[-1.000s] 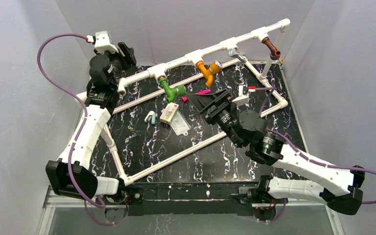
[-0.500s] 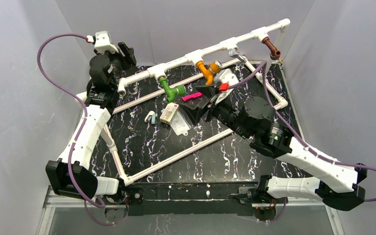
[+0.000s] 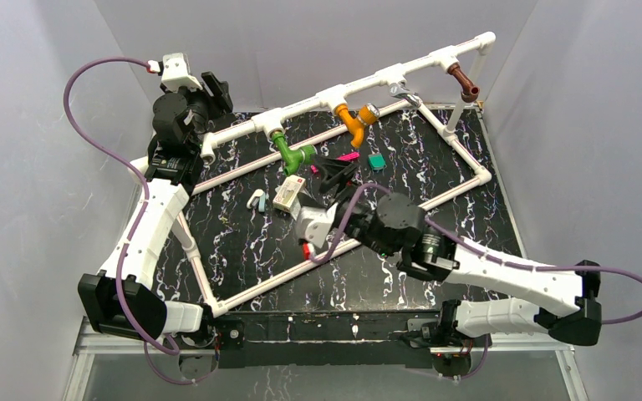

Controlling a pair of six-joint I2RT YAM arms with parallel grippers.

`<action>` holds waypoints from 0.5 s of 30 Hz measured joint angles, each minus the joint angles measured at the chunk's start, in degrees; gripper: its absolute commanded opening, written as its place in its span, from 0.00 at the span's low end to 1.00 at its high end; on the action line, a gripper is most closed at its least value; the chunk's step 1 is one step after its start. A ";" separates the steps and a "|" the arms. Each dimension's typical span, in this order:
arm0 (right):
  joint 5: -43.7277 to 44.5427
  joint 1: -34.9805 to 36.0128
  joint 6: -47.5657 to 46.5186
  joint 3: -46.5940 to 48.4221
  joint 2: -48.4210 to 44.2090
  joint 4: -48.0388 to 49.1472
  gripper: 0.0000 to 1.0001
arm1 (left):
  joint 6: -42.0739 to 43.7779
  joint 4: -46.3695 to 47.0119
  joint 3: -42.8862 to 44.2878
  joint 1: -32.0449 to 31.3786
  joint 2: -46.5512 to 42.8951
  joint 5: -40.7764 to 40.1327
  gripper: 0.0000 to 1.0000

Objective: Install the water faucets

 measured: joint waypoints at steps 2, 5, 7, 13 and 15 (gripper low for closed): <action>1.75 1.73 -6.93 -1.70 1.27 3.65 0.92 | 0.00 -0.02 0.00 0.00 0.00 0.00 0.58; 3.93 3.34 -14.82 -2.56 3.87 7.67 0.92 | 0.00 -0.02 0.00 0.00 0.00 0.00 0.58; 5.03 3.78 -18.18 -2.62 5.57 9.97 0.92 | 0.00 -0.02 0.00 0.00 0.00 0.00 0.58; 8.46 3.85 -24.06 -2.69 10.25 17.07 0.90 | 0.02 -0.02 0.00 0.00 0.00 0.00 0.58; 9.27 3.85 -24.96 -2.69 11.63 18.51 0.89 | 0.02 -0.02 0.00 0.00 0.00 0.00 0.58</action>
